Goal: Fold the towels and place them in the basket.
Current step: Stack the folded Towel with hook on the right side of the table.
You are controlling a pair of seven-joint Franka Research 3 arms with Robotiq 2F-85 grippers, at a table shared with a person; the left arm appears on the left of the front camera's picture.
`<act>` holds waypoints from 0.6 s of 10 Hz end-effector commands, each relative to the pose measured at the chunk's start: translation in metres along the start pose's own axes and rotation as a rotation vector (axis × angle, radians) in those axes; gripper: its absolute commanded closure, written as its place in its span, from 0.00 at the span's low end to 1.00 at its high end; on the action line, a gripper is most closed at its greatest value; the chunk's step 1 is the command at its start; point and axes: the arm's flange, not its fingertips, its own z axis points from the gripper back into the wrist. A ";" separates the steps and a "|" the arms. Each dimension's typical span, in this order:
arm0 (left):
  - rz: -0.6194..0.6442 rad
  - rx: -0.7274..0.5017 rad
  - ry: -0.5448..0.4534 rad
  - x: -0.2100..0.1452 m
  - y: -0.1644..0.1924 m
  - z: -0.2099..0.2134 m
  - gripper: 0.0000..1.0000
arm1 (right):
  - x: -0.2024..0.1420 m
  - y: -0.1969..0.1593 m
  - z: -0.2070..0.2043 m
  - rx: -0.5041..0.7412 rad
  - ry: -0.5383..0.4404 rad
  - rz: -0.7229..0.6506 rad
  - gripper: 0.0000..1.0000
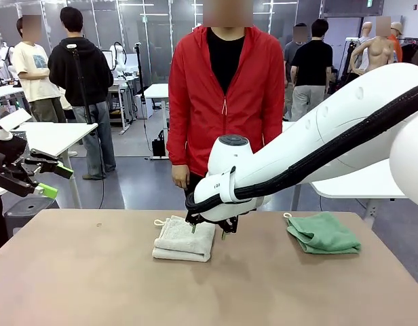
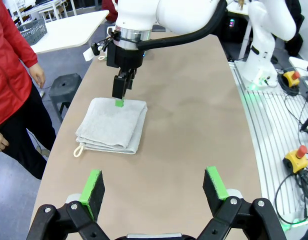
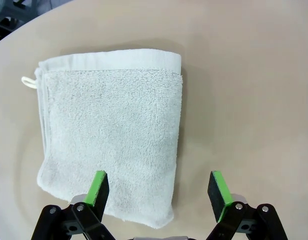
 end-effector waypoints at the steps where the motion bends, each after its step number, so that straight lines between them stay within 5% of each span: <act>1: -0.002 0.001 -0.004 0.001 0.000 0.001 0.00 | 0.006 -0.006 -0.006 0.038 -0.002 0.004 0.00; 6: -0.002 0.001 -0.004 0.001 0.000 0.001 0.00 | 0.014 -0.013 -0.021 0.078 0.000 -0.011 0.00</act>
